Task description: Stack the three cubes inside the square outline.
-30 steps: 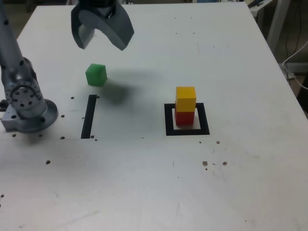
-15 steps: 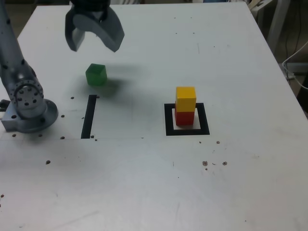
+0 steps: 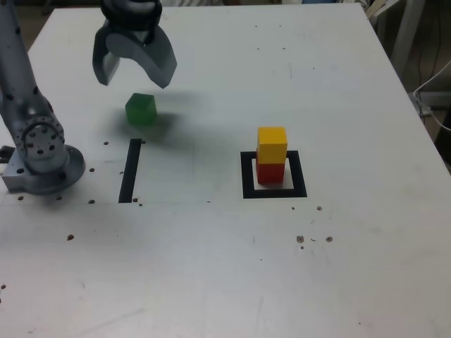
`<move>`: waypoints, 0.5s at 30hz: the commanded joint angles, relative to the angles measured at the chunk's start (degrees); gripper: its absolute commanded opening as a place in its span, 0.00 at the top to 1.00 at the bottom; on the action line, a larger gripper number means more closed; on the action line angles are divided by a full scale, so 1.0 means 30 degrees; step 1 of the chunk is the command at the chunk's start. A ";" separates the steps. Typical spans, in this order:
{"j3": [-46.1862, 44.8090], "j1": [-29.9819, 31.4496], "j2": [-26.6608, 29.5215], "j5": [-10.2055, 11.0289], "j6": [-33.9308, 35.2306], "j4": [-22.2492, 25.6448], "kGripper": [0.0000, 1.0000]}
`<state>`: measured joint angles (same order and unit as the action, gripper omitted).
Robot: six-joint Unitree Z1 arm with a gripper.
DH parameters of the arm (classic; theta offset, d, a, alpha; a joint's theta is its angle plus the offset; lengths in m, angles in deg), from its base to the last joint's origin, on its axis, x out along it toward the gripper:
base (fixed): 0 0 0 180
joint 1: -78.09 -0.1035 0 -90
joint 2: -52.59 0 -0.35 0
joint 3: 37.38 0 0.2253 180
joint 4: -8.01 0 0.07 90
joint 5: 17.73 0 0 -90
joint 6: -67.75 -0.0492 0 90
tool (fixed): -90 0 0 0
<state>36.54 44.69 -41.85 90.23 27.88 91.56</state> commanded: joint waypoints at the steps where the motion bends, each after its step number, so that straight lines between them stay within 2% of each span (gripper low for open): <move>1: -0.0139 -0.0054 -0.0063 0.0071 -0.0010 -0.0147 0.01; 15: -0.1515 0.0007 -0.0543 -0.0093 0.0048 -0.1477 0.01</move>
<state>32.11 44.61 -42.87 90.02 27.96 87.47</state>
